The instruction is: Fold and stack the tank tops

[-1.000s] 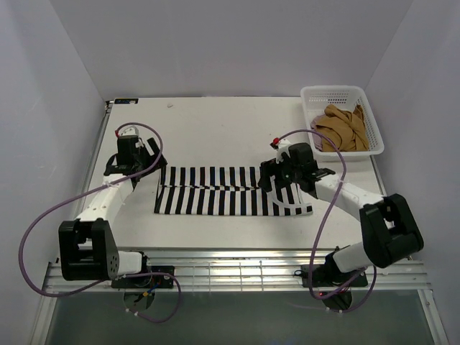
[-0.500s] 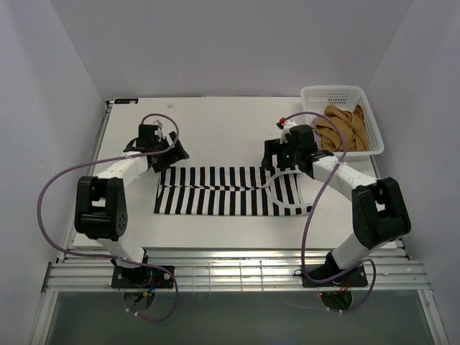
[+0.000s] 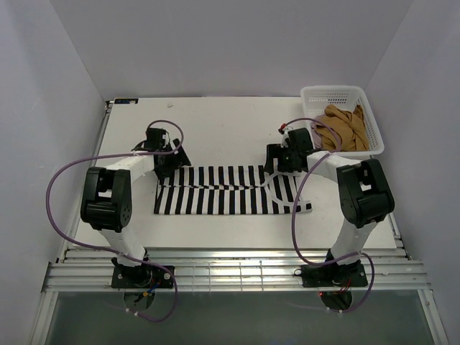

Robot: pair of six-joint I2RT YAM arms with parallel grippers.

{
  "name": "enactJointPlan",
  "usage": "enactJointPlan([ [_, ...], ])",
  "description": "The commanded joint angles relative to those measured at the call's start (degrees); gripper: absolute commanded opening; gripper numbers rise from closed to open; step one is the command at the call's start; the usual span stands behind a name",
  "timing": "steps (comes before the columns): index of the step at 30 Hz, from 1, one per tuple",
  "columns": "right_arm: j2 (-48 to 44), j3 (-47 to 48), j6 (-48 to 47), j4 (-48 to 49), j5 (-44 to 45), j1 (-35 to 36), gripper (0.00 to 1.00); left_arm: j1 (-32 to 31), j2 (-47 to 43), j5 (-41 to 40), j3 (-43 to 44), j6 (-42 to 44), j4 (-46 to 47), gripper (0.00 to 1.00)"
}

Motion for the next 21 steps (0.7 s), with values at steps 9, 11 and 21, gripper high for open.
enactJointPlan([
  [9, 15.79, 16.32, 2.28, -1.93, -10.93, 1.18, 0.9, 0.19, -12.34, -8.71, -12.29, -17.09, -13.84, 0.98],
  [11, 21.23, 24.31, 2.98, -2.99, -12.7, 2.06, 0.9, -0.51, -17.06, -6.17, -15.98, -23.05, -14.98, 0.98],
  [21, 41.99, 58.86, 6.94, -9.24, -17.0, 7.51, 0.9, -7.71, -33.79, -6.95, -29.69, -39.68, -18.58, 0.98],
])
